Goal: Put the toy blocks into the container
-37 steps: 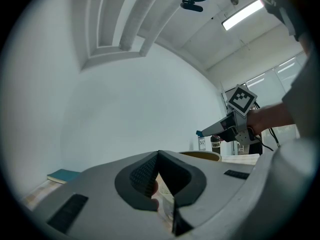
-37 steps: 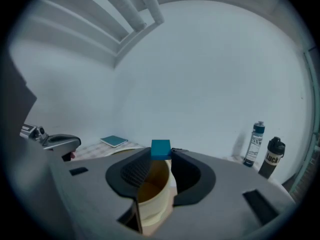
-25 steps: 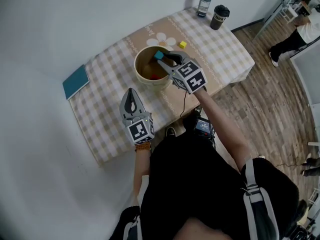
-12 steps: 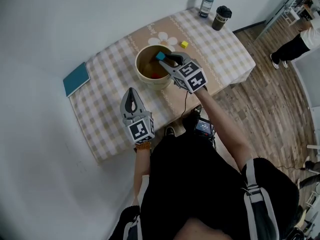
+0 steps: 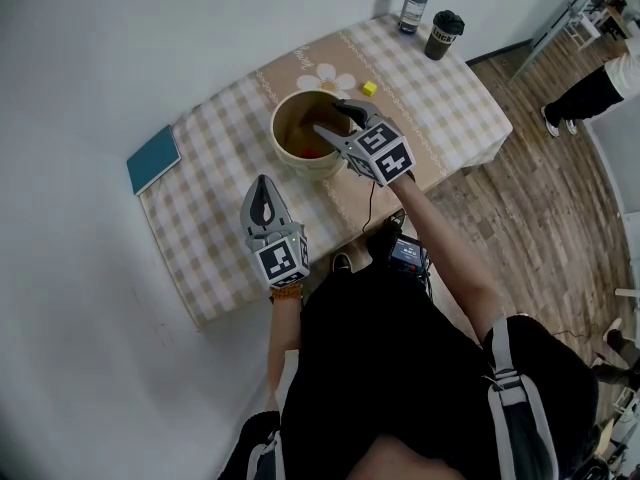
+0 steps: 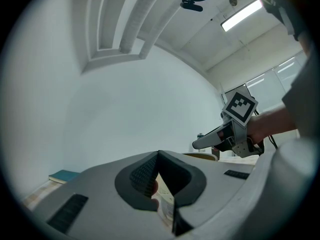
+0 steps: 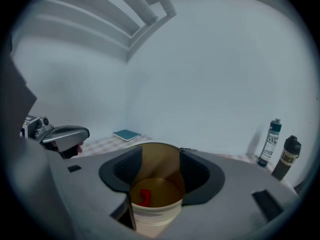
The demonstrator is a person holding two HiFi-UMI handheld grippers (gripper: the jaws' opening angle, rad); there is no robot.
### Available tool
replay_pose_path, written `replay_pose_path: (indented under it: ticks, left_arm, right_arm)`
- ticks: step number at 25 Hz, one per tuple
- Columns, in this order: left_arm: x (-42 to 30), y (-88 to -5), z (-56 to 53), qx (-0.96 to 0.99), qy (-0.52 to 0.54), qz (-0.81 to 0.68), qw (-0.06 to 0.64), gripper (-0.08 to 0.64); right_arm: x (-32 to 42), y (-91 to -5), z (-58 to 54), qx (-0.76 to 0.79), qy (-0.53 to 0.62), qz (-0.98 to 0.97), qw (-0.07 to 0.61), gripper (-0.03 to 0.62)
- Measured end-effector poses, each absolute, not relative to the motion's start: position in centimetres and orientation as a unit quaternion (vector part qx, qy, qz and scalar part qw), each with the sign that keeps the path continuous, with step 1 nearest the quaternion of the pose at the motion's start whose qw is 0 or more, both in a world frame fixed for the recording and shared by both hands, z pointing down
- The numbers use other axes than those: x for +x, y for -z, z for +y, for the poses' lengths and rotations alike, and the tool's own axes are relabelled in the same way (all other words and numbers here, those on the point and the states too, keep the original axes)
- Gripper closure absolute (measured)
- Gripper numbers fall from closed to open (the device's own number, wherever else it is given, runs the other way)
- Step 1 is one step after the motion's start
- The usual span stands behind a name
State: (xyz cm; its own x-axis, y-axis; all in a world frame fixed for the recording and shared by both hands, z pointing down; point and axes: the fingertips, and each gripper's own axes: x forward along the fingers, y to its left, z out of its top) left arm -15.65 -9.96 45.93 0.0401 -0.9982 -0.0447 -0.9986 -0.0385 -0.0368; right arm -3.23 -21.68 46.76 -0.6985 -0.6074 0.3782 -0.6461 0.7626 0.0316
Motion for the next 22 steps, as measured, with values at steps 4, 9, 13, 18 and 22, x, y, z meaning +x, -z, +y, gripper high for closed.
replay_pose_path:
  ticks: [4,9,13,18,22]
  left_arm:
    - [-15.6,-46.0,-10.2,-0.722,0.000,0.692,0.029,0.562]
    - [-15.5,-46.5,-10.6,-0.722,0.005,0.691,0.028,0.562]
    - [-15.5,-47.0,-11.3,-0.720,0.013,0.693,0.022,0.562]
    - [-15.5,-47.6,-12.2,-0.717,0.025,0.697,0.018,0.563]
    - [-15.6,-48.2,-12.9,-0.713,0.035,0.701,0.014,0.562]
  right_arm:
    - [-2.9,-46.7,-21.9,0.344,-0.050,-0.919,0.184,0.351]
    - [-1.3,-47.2,-22.9,0.355,-0.051,-0.915,0.184,0.351]
    - [0.9,-47.8,-24.9,0.369,-0.062,-0.909,0.182,0.351]
    - [4.3,-49.4,-28.0,0.392,-0.078,-0.898,0.185,0.351]
    - [6.9,-51.7,-30.8,0.409,-0.087,-0.887,0.197,0.351]
